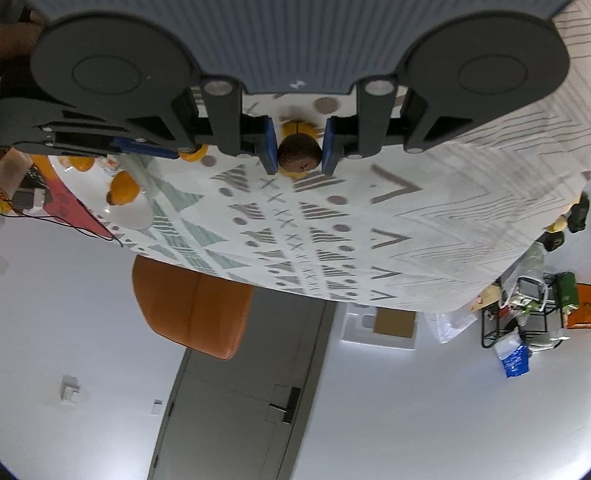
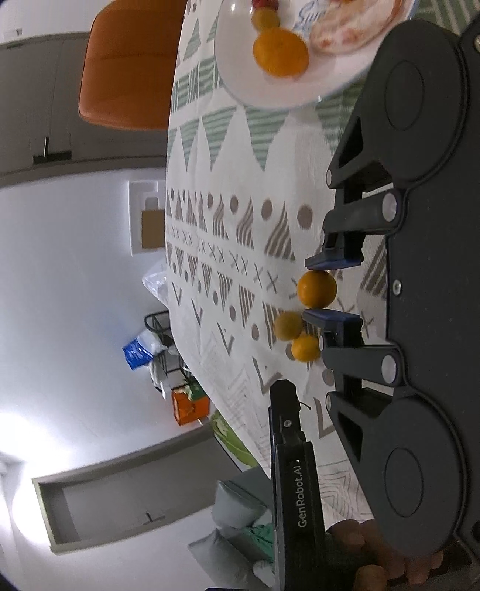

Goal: Organize fruits
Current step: 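Carry the brown fruit and small orange over the plate with both grippers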

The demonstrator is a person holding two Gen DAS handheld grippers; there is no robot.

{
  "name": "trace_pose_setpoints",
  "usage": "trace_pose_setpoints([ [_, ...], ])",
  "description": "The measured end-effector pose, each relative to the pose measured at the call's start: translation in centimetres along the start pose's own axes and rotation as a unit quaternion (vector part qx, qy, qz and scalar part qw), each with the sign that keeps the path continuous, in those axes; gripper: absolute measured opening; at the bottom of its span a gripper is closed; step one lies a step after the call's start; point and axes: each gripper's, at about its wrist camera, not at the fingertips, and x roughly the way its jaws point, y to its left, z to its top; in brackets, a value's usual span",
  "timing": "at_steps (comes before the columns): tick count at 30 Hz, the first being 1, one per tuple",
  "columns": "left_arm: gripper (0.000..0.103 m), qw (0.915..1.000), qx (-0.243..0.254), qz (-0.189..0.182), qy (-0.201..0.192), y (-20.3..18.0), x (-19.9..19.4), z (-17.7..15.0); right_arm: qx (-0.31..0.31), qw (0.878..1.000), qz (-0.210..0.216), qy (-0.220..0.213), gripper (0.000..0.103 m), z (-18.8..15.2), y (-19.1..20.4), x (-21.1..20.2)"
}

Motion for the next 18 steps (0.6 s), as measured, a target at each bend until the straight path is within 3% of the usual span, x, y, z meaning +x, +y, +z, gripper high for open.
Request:
trace_pose_setpoints([
  [18, 0.024, 0.9984, 0.039, -0.04, 0.008, -5.8, 2.0, 0.4, 0.04, 0.997, -0.049, -0.036, 0.021, -0.4, -5.2, -4.5],
])
